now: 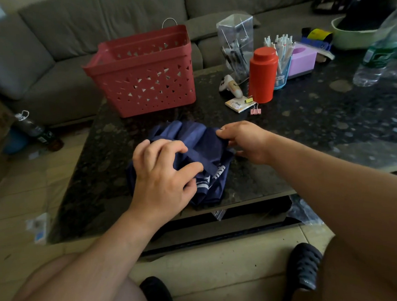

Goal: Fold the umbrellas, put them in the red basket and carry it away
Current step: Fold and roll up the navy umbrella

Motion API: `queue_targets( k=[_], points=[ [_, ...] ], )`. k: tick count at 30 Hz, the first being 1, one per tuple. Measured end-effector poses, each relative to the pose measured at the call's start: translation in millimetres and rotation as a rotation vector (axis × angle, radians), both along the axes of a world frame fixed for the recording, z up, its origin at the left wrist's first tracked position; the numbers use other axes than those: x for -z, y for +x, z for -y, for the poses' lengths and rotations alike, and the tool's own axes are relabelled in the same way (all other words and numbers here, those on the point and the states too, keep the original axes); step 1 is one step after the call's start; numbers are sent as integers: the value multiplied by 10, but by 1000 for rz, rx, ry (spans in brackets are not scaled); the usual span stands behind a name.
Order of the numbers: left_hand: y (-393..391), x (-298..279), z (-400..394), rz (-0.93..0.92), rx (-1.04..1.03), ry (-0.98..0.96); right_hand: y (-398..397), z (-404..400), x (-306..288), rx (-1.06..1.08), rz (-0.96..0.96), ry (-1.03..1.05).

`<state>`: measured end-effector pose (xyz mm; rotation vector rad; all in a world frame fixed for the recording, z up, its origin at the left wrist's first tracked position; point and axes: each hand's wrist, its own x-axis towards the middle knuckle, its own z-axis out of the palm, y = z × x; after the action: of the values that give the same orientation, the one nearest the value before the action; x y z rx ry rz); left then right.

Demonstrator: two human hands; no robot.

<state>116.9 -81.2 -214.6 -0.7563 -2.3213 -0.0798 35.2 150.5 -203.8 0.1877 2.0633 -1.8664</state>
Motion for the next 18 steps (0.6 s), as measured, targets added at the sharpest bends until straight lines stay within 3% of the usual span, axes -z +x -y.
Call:
queue_targets(
  k=[10, 15, 18],
  points=[
    [-57, 58, -114, 7, 3, -27, -26, 15, 45, 71, -45, 20],
    [-50, 40, -40, 0, 28, 119, -108, -95, 8, 66, 58, -70],
    [-38, 5, 71, 87, 61, 210, -132, -178, 16, 39, 31, -7]
  ],
)
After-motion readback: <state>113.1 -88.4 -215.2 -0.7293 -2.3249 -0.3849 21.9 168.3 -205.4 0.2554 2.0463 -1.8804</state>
